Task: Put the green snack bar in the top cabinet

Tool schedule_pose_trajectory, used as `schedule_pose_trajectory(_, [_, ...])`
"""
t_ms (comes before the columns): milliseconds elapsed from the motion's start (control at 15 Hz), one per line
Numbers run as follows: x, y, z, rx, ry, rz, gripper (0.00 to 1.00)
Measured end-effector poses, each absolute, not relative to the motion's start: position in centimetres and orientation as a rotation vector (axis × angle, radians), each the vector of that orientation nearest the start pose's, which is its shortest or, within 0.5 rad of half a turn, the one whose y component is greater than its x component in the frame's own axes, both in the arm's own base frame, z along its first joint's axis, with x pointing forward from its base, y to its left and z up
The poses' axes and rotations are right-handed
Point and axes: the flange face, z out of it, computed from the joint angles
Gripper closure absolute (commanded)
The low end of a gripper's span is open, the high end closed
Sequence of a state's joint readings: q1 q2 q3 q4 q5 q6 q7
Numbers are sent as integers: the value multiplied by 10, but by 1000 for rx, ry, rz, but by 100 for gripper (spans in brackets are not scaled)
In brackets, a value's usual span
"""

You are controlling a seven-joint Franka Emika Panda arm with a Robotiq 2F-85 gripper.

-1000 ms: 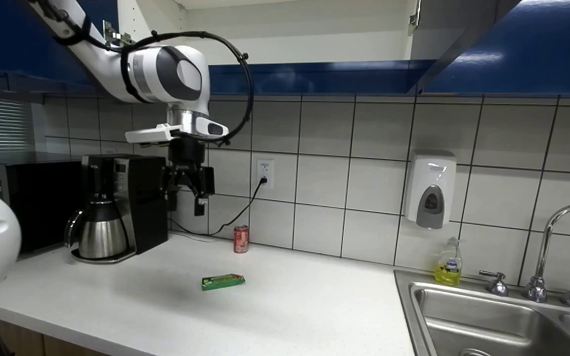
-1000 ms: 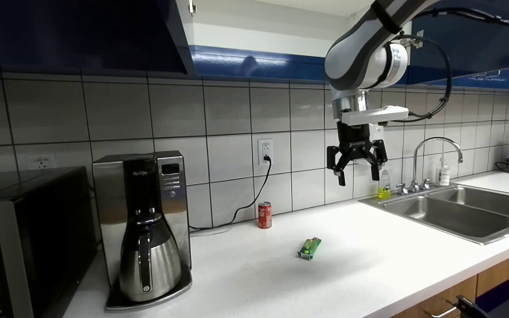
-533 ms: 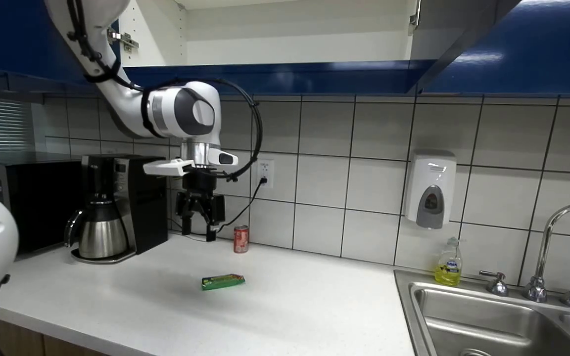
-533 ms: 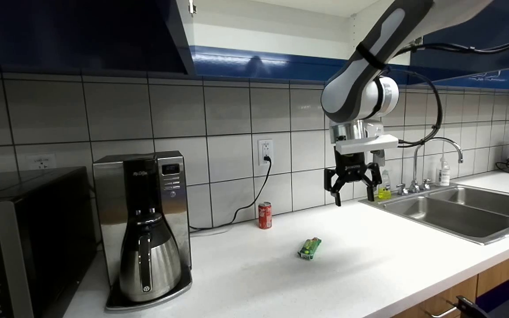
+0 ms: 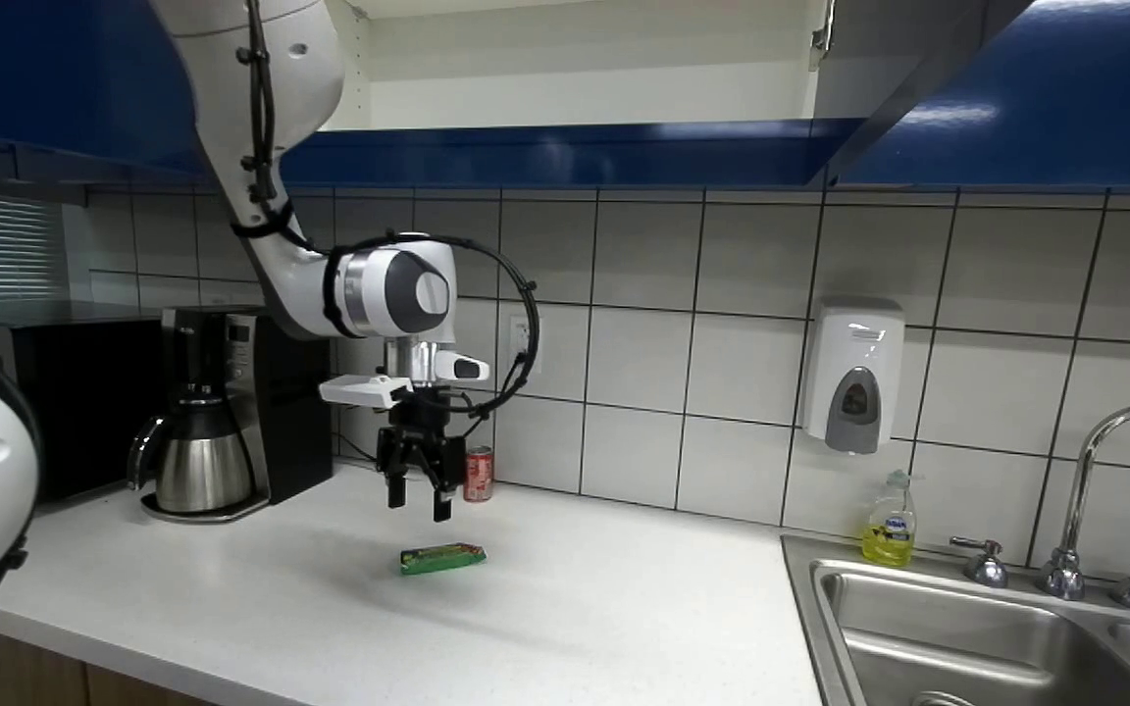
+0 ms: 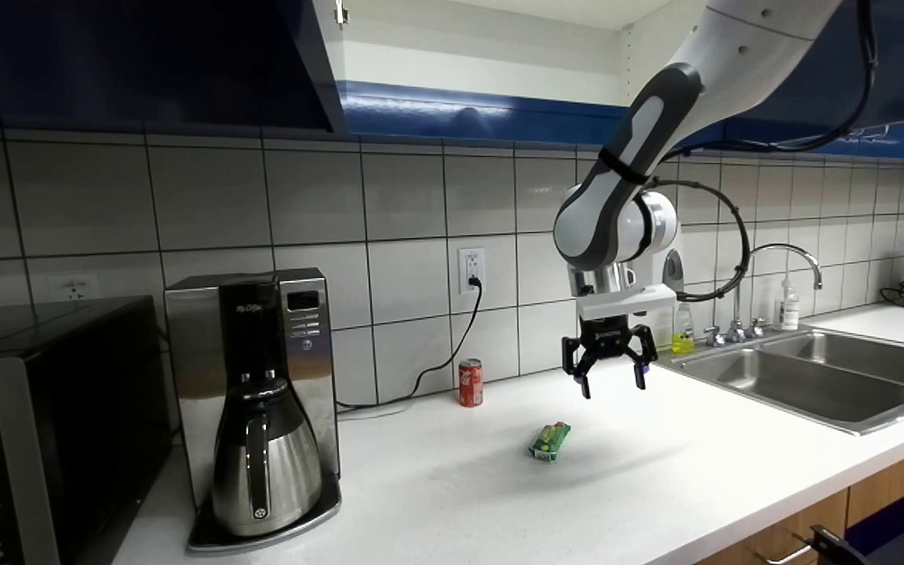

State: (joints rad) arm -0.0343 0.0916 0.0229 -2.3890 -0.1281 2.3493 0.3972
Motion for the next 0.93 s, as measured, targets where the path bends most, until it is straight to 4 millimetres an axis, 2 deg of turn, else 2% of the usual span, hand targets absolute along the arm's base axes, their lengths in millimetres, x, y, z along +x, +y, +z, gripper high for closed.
schedule_pose_trajectory(267, [519, -2, 247, -3222, 494, 191, 0])
schedule_pose_trajectory(600, [561, 16, 221, -3244, 450, 186, 0])
schedule_pose_trajectory(933, [576, 21, 210, -3252, 436, 184, 0])
